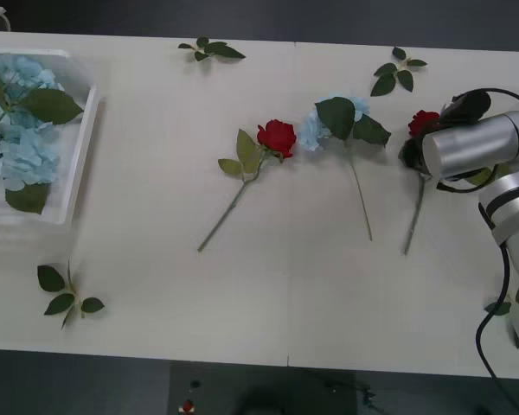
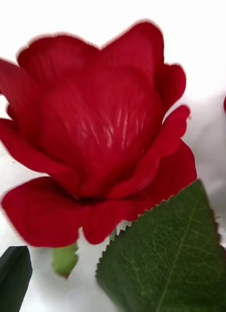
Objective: Put the red flowers into the right box and the blue flowers into the left box
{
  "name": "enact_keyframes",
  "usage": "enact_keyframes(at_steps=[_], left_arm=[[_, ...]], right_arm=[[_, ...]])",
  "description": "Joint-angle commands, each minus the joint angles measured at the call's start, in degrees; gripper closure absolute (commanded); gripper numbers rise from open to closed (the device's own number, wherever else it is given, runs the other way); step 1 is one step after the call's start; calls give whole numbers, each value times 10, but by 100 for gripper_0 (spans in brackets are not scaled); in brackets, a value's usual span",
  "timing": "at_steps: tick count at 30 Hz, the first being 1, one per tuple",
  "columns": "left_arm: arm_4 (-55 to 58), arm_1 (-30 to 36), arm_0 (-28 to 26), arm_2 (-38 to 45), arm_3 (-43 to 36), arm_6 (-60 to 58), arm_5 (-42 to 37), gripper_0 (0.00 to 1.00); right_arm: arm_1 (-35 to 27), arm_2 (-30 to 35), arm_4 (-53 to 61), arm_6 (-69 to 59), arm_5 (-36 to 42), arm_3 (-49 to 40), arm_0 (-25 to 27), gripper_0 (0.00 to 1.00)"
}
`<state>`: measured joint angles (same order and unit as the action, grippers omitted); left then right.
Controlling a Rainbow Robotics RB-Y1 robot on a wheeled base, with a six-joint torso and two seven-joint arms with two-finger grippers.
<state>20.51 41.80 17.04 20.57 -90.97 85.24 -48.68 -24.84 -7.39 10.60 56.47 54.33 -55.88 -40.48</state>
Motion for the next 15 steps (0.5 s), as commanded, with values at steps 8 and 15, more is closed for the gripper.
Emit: enact_keyframes(at_steps=[8,15], left_arm=[[102,12,-1,15,-30,124,4,0],[209,12,30,-30,-88,204,-98,0]], right_arm=[[8,6,-16,21,-18,18,-8,35],[8,0,-13,21,-17,18,-8,100]])
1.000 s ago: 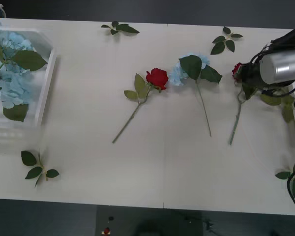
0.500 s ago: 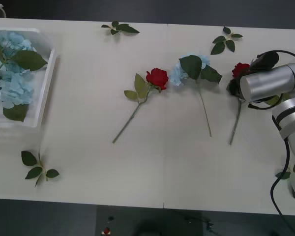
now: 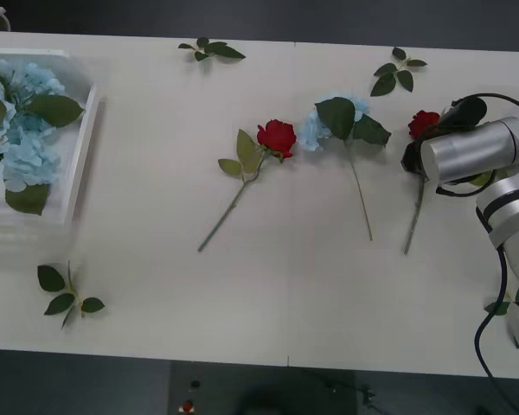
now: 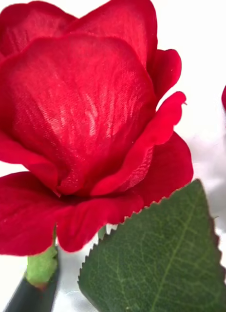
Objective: Put the red flowers into the right box and the blue flowers into the left box
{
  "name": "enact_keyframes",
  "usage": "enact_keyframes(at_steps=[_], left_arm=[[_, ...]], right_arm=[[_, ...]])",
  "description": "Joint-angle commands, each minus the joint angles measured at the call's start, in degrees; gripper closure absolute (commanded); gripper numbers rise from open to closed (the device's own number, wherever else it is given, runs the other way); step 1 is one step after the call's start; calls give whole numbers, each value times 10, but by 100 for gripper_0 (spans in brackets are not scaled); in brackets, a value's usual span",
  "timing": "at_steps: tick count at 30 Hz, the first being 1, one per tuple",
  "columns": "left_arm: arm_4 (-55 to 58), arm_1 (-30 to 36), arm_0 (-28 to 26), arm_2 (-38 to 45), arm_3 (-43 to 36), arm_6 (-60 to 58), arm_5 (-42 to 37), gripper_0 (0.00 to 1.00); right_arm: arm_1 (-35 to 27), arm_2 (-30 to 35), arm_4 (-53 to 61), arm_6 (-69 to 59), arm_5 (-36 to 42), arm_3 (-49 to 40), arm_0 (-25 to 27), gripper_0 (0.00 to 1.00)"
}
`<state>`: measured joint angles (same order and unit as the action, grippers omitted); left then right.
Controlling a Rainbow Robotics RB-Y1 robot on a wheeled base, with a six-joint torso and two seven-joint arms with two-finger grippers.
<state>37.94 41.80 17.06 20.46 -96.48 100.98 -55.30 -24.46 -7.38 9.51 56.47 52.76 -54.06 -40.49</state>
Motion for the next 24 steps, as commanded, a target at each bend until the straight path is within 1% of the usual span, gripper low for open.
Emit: enact_keyframes(at_steps=[1,4,7,12,16,19,22,24], left_arm=[[50,12,39,-44,-34,58,-41,0],[71,12,64,-95,-34,90,-53,0],[62,9,93,-146,-32,100,-53,0],[12,-9,135,-230,-30,99,-53,0],[-5,-56,153,-259,-3,92,-53,0],[-14,-109,163,-267,38,93,-53,0],[-19,-152,172,-267,72,93,-53,0],[-24,-182,178,-267,103,93,-53,0]], right_arm=[[4,0,-1,20,-1,0,-9,100],[4,-1,2,18,-2,0,-9,100],[4,-1,2,18,-1,0,-9,100],[4,-1,2,17,-1,0,-9,100],[2,0,5,22,-2,-2,-9,100],[-11,3,24,30,2,-23,-9,100],[-34,3,62,55,27,-57,-9,100],[-55,11,94,86,64,-90,-9,100]])
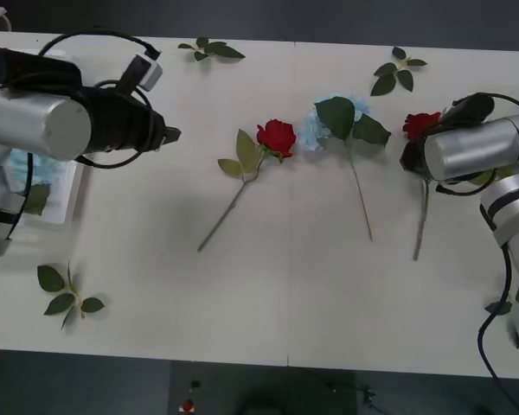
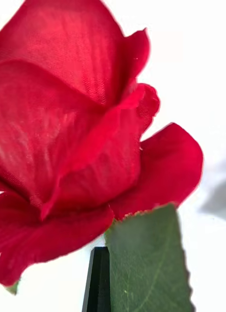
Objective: Put the red flowers into the right box and the blue flowers into the left box
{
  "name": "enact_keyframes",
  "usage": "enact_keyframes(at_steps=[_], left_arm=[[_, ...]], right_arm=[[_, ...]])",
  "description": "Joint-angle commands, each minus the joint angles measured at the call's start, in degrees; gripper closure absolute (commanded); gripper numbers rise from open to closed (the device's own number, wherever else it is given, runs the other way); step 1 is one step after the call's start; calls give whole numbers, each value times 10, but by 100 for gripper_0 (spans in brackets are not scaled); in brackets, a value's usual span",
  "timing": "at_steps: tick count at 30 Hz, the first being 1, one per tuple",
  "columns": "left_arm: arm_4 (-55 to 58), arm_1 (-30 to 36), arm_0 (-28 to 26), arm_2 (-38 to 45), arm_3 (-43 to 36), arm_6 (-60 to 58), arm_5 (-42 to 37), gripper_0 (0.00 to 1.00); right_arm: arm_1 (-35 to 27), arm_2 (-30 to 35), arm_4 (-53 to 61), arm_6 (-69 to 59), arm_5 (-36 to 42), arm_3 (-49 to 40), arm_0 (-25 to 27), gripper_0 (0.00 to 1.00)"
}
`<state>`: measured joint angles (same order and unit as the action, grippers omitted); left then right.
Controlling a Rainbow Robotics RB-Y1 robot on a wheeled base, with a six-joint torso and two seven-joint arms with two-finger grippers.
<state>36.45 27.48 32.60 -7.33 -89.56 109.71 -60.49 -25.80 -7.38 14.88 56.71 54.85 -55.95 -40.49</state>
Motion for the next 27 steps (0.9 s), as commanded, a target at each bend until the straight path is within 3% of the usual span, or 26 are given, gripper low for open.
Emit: enact_keyframes(at_steps=[1,9,22,27], left_arm=[[-11,-54,26,11,52,5,-1,0],[-16,-105,32,-21,107,4,8,0],[-27,-105,55,-134,110,7,8,0],[-36,-105,55,-151,110,8,8,0]], right_arm=[[-52,22,59,102,64,-89,-9,100],[-116,96,146,226,163,-164,-8,100],[-251,123,185,356,203,-166,-6,100],[-289,170,183,350,204,-159,31,100]])
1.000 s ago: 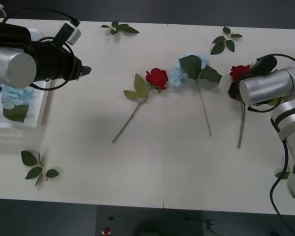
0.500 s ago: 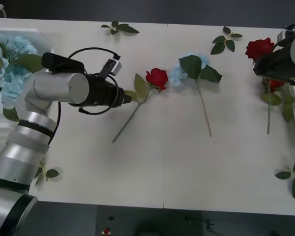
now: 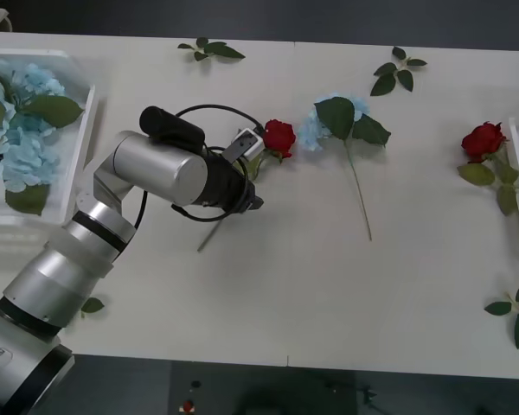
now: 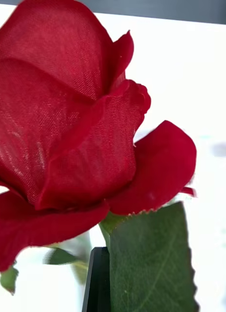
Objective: Put the red flowers into the right box and the blue flowers into the left box
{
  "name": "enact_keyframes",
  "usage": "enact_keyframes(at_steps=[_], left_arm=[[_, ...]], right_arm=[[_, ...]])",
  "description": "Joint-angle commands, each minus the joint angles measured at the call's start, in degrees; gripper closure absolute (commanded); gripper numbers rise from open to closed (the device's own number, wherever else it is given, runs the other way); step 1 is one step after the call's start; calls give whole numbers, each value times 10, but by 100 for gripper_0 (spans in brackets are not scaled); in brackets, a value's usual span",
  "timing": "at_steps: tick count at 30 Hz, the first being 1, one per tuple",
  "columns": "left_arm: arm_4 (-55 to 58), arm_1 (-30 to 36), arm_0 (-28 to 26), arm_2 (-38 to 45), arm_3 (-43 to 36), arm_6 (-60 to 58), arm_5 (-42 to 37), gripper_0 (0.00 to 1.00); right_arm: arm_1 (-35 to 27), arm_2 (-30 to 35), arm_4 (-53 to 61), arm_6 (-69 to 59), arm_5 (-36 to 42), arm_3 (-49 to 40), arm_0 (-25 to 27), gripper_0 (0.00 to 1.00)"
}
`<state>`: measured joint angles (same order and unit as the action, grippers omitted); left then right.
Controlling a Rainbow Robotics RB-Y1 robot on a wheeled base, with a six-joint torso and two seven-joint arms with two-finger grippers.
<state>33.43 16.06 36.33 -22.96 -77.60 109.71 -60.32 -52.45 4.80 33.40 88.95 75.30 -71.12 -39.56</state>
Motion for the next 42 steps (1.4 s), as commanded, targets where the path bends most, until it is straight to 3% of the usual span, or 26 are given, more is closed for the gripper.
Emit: enact_keyframes(at_steps=[1,12,20,32,33,34,36,37,38,39,42], left_arm=[[-6,9,16,5,-10,8,6,0],[-10,10,15,4,6,8,3,0],[-11,12,15,4,20,9,-6,0],[-22,14,7,4,24,13,-24,3],[-24,14,8,4,24,14,-30,6],[-26,15,7,4,24,15,-35,7],[-28,15,7,4,24,15,-39,10],[-29,15,7,4,24,15,-40,10],[-29,15,6,4,24,15,-42,11],[-31,15,5,4,24,16,-45,12],[-35,15,3,4,24,15,-51,15]], right_arm=[[-22,61,-8,31,-2,-5,28,100],[-24,121,-74,38,-36,1,84,100],[-23,119,-80,46,-88,15,90,100],[-23,116,-62,53,-97,15,90,100],[-23,116,-62,54,-97,15,90,97],[-23,116,-61,54,-97,15,90,81],[-23,116,-60,54,-97,15,90,35],[-23,116,-59,54,-97,15,90,17],[-23,116,-58,54,-97,15,90,7],[-23,116,-57,55,-97,15,90,0],[-22,114,-52,58,-97,15,90,0]])
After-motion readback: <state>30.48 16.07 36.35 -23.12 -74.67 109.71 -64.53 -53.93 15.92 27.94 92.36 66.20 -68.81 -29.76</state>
